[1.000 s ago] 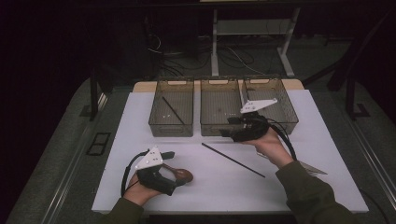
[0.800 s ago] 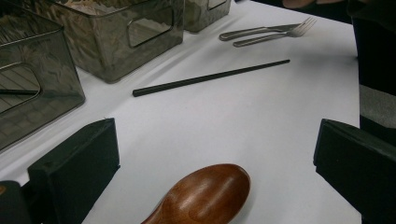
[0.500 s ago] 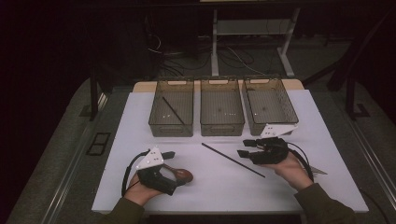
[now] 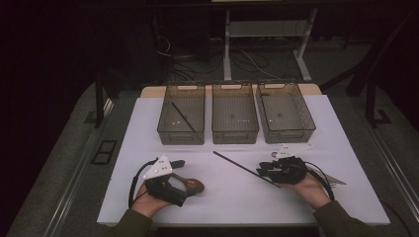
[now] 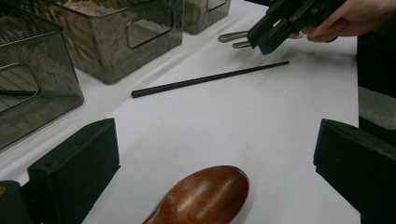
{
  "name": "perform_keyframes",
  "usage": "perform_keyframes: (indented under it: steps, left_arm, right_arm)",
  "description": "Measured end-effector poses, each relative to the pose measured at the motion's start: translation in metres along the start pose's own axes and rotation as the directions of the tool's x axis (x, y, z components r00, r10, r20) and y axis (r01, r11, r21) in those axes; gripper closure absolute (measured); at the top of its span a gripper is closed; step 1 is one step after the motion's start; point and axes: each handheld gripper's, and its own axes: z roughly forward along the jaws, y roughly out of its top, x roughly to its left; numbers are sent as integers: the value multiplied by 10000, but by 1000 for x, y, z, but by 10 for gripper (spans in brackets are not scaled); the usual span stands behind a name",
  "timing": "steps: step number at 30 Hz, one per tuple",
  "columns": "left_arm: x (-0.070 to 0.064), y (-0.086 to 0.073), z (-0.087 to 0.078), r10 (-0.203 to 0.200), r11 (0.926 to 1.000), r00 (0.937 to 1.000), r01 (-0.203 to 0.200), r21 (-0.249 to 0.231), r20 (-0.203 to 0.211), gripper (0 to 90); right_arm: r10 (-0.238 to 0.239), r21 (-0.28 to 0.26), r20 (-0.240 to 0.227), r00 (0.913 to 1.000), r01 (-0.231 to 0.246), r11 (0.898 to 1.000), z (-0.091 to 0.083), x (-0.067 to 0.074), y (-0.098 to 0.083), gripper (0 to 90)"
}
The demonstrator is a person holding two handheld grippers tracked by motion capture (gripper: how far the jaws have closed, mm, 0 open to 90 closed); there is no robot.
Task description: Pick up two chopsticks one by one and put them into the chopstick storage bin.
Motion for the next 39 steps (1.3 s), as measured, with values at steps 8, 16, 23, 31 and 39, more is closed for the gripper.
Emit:
perform_keyframes:
  steps: [8,16,23,31,39]
  left_arm:
    - [-2,0,3,23,10000,10000,-23,50,74,0]
    - [-1,0,1,35,10000,10000,-35,66,56,0]
    - [-1,0,2,27,10000,10000,-28,84,82,0]
    - [0,0,2,57,9999,9999,-58,95,84,0]
    - [0,0,2,58,9999,9999,-59,85,90,0]
  right_arm:
    - [-60,538,-105,9999,65,9985,18,-2,-1,748]
    - [-315,704,30,9995,312,9970,25,-1,-2,781]
    - [-547,806,96,9985,538,9953,28,-1,-3,839]
    - [-601,887,97,9981,590,9943,28,-1,-2,851]
    - [-361,633,51,9993,357,9974,22,-4,0,852]
